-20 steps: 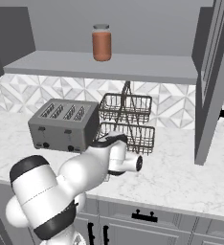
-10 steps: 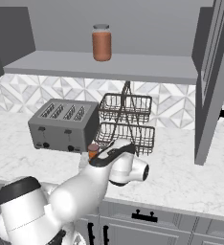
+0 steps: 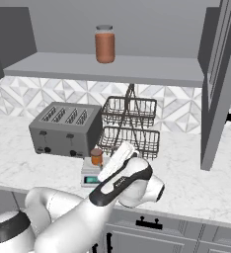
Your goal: Pick the jam and place it on the digital scale for weighing, and close the cabinet.
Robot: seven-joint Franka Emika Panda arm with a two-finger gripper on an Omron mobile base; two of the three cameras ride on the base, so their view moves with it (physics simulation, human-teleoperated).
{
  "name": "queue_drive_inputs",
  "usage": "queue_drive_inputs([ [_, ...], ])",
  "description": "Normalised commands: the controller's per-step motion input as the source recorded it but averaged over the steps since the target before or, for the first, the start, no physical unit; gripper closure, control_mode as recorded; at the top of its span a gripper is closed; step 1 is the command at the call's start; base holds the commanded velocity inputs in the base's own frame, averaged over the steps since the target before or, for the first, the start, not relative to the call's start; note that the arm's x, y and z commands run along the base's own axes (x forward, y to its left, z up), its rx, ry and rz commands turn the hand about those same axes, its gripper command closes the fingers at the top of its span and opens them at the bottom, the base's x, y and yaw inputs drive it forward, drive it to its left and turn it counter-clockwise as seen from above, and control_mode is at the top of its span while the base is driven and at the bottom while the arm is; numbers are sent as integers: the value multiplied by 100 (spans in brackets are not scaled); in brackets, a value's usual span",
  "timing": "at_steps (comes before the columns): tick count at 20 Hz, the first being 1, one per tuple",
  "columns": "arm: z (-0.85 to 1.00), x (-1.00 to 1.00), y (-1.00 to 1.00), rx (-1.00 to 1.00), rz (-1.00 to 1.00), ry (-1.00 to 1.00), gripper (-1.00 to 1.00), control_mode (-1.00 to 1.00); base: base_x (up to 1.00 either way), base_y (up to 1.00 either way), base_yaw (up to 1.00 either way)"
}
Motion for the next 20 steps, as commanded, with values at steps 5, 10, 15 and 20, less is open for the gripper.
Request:
queue_drive_inputs([
  [5, 92, -35, -91, 12, 1, -58, -100, -100, 0, 0, 0],
  [10, 73, -38, -100, 19, 3, -59, -100, -100, 0, 0, 0],
  [15, 63, -36, -93, 20, 7, -63, -100, -100, 0, 0, 0],
  [20, 39, -8, -79, 17, 0, -25, -100, -100, 0, 0, 0],
])
